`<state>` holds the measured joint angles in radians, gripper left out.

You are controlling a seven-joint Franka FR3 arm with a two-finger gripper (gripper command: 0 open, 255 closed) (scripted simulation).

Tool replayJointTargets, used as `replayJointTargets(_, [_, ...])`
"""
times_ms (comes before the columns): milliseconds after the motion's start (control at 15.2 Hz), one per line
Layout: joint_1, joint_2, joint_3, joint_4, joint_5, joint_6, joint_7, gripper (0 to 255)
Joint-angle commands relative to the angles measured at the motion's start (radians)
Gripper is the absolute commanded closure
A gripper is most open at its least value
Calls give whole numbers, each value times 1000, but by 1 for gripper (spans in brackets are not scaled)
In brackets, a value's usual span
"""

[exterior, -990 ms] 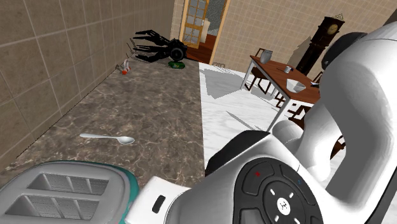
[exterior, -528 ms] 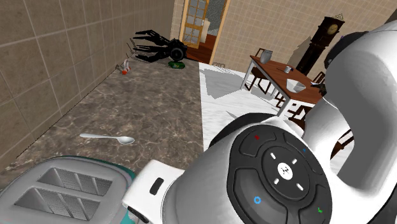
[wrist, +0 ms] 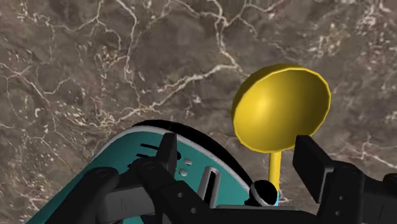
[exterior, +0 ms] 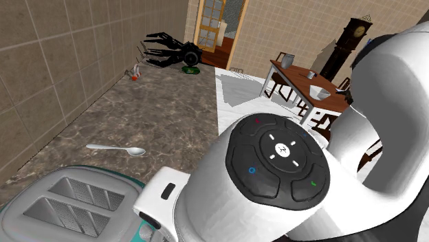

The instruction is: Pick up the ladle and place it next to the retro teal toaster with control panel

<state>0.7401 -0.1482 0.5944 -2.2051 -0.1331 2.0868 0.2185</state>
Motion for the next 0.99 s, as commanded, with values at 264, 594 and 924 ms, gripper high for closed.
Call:
replayJointTargets(264, [-9, 45, -26, -62, 63, 117, -58, 0])
replayJointTargets(594, [-24, 75, -12, -85, 41, 164, -42, 0])
replayJointTargets(924, [-35, 74, -2, -85, 42, 164, -43, 0])
